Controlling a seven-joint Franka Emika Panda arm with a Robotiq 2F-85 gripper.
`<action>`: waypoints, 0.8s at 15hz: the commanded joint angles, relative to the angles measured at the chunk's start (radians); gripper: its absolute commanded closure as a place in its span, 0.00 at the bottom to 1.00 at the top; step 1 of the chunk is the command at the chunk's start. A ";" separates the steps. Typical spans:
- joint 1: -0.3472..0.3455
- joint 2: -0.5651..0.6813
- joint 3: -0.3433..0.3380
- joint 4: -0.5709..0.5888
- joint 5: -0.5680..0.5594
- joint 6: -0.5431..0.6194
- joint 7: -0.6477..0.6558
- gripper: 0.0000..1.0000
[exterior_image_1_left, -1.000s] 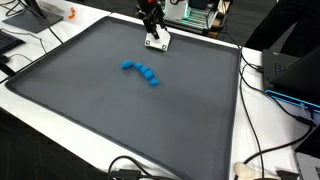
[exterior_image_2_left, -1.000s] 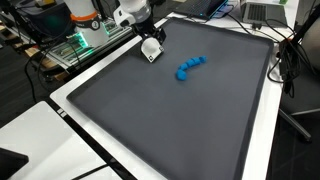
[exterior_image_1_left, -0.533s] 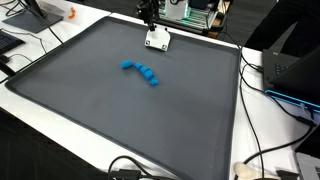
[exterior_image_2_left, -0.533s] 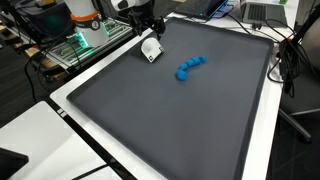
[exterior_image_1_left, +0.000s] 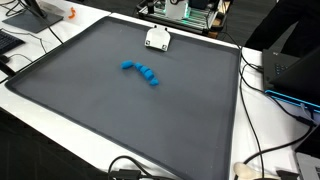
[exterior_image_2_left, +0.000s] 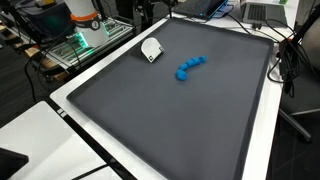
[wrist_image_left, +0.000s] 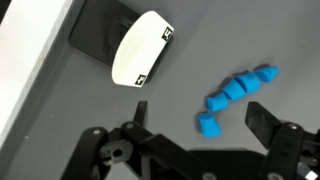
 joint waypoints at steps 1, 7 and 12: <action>0.006 0.026 0.004 0.095 -0.031 -0.062 -0.160 0.00; 0.016 0.139 0.009 0.281 -0.033 -0.131 -0.461 0.00; 0.030 0.237 0.006 0.417 -0.051 -0.225 -0.687 0.00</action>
